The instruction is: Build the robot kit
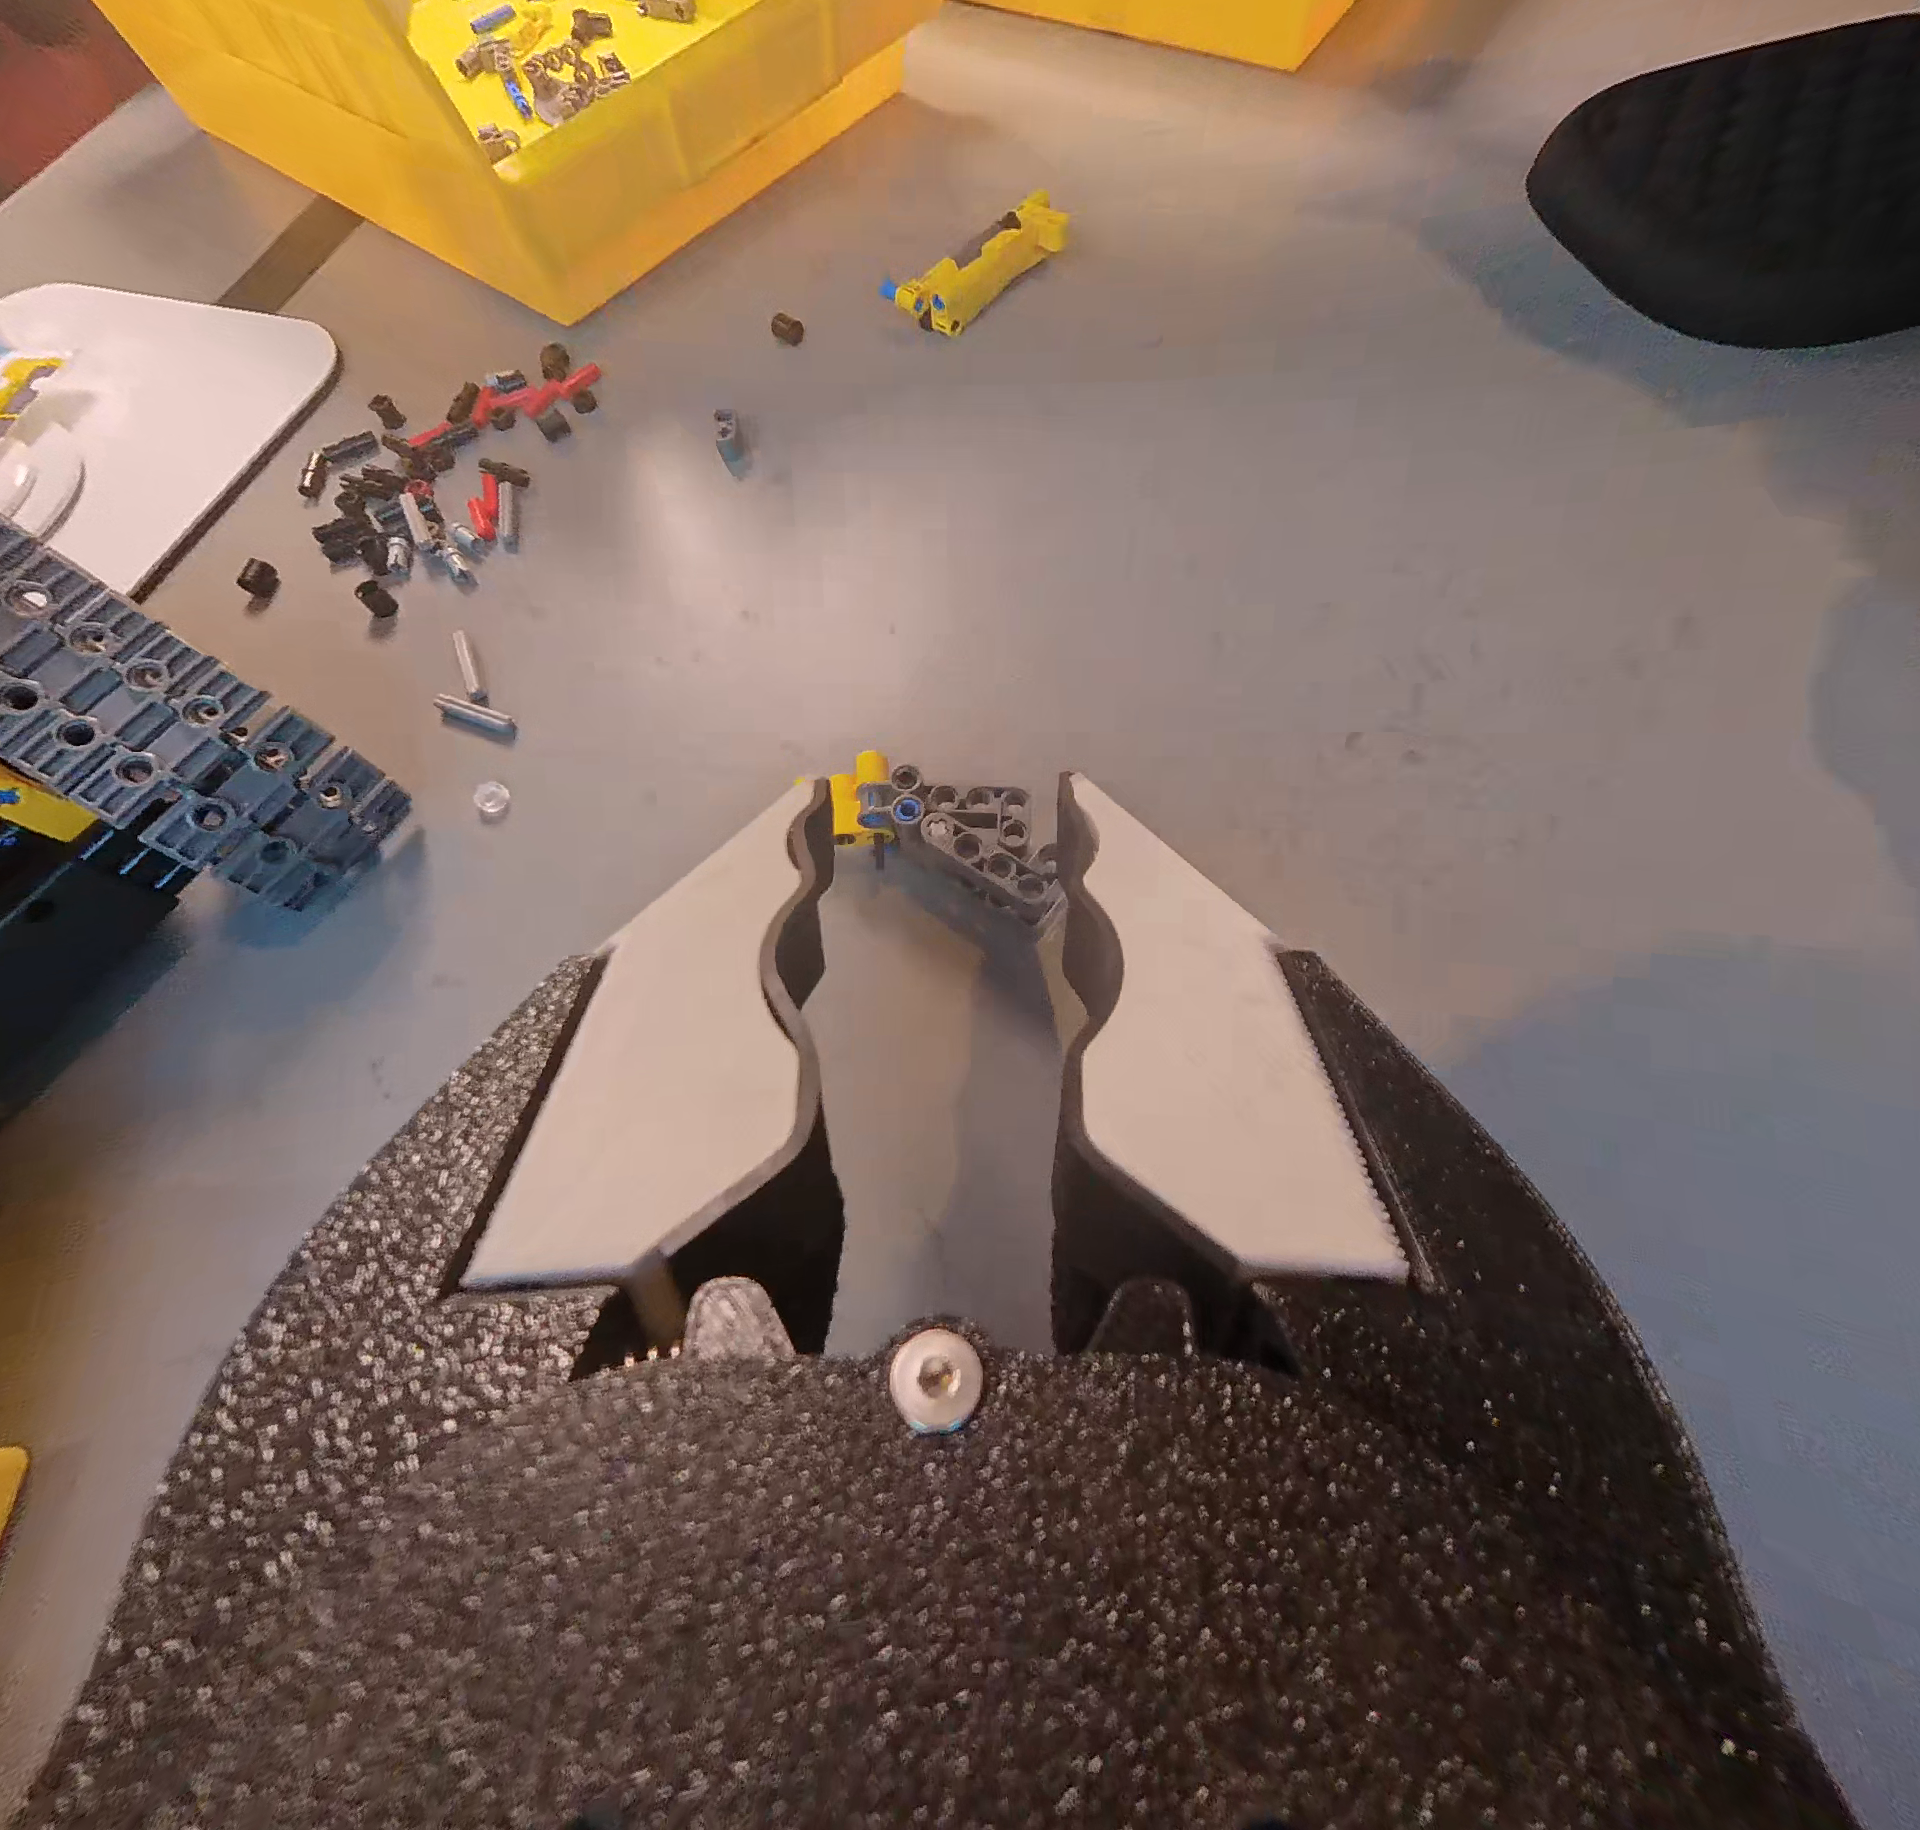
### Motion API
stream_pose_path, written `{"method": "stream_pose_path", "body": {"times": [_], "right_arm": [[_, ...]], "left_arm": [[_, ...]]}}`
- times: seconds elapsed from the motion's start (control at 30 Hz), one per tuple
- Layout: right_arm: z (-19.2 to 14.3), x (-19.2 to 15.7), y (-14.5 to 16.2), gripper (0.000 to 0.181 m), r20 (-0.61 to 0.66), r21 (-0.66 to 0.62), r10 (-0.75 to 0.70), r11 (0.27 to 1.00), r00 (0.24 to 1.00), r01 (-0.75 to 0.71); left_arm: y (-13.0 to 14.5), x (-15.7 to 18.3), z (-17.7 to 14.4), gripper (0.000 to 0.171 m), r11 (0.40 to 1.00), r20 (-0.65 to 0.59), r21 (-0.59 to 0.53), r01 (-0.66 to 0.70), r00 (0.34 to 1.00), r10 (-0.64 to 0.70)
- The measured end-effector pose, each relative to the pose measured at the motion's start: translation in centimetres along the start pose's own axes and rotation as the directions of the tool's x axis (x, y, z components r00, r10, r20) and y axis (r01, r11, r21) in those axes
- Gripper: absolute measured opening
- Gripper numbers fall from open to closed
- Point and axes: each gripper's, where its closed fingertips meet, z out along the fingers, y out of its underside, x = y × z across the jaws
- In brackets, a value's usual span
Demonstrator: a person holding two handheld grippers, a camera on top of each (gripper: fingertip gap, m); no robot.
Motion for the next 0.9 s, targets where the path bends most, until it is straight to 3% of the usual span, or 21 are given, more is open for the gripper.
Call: {"method": "stream_pose_path", "body": {"times": [0.27,0.5,0.6,0.7,0.77,0.9], "right_arm": [[4.9,1.8,1.2,0.017,-0.091,-0.091,0.015,0.996,0.996,-0.023],[4.9,2.4,1.0,0.004,-0.098,-0.103,-0.043,0.994,0.994,0.033],[2.3,1.6,-0.1,0.004,-0.079,-0.019,-0.045,0.999,0.996,0.044],[-3.4,-3.2,-1.7,0.005,-0.004,0.139,-0.124,0.983,0.992,0.123],[-6.8,-9.2,-0.9,0.005,0.107,0.216,-0.245,0.952,0.964,0.218],[-7.8,-21.4,6.7,0.005,0.348,0.211,-0.450,0.893,0.823,0.398]], "left_arm": [[-0.6,-0.1,-0.3,0.042,0.999,0.001,0.039,0.011,1.000,-0.011],[-0.3,-0.3,-0.1,0.042,0.999,0.006,0.036,0.025,1.000,-0.026],[-0.1,-0.4,0.0,0.047,0.999,0.010,0.022,0.040,0.999,-0.041],[0.2,-0.3,-0.2,0.052,0.999,-0.001,-0.007,0.050,0.999,-0.050],[0.6,-0.3,-0.3,0.053,0.998,-0.005,-0.032,0.052,0.999,-0.052],[1.4,0.1,0.1,0.044,0.997,-0.024,-0.068,0.038,0.999,-0.040]]}}
